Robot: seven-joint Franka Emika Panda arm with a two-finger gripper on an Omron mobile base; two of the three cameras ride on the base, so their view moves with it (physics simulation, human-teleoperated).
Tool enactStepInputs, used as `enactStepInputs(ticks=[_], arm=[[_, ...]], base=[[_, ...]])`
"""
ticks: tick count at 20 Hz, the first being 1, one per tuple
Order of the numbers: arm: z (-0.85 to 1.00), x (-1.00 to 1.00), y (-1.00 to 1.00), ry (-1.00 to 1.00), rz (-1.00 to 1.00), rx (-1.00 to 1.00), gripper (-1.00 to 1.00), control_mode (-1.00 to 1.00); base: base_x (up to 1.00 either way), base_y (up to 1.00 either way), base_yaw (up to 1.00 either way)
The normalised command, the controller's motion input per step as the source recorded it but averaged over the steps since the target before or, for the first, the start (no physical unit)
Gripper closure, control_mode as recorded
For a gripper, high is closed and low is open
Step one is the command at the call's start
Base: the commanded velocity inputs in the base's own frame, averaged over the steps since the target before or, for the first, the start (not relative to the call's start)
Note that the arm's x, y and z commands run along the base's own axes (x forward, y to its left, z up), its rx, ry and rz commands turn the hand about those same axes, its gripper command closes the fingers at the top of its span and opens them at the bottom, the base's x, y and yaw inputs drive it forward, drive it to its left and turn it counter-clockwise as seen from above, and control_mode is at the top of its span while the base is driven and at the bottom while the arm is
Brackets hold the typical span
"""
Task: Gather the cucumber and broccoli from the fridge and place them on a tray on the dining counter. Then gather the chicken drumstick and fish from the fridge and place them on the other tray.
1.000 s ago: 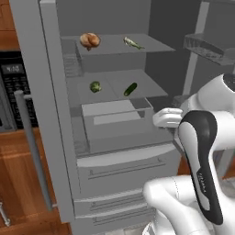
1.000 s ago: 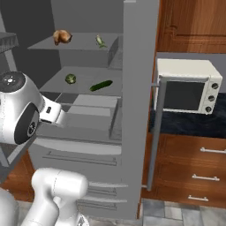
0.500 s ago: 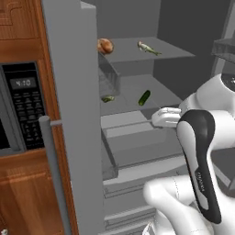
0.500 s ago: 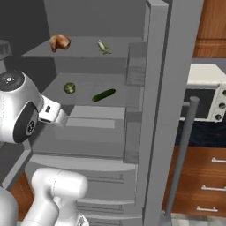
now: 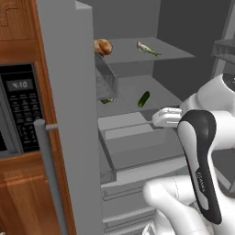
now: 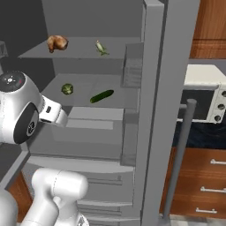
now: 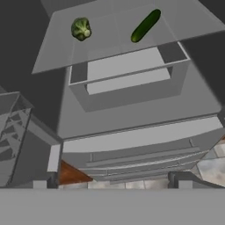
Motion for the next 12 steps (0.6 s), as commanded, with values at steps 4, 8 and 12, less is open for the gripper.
enactStepInputs(ticks=[4, 8, 12], arm=[[0.0, 0.0, 0.0, 0.0, 0.0, 0.0, -1.0, 1.0], [0.0, 0.0, 0.0, 0.0, 0.0, 0.0, -1.0, 1.0], [0.0, 0.0, 0.0, 0.0, 0.0, 0.0, -1.0, 1.0]], base=[[0.53, -0.3, 0.04], [0.64, -0.24, 0.08], [0.73, -0.15, 0.11]])
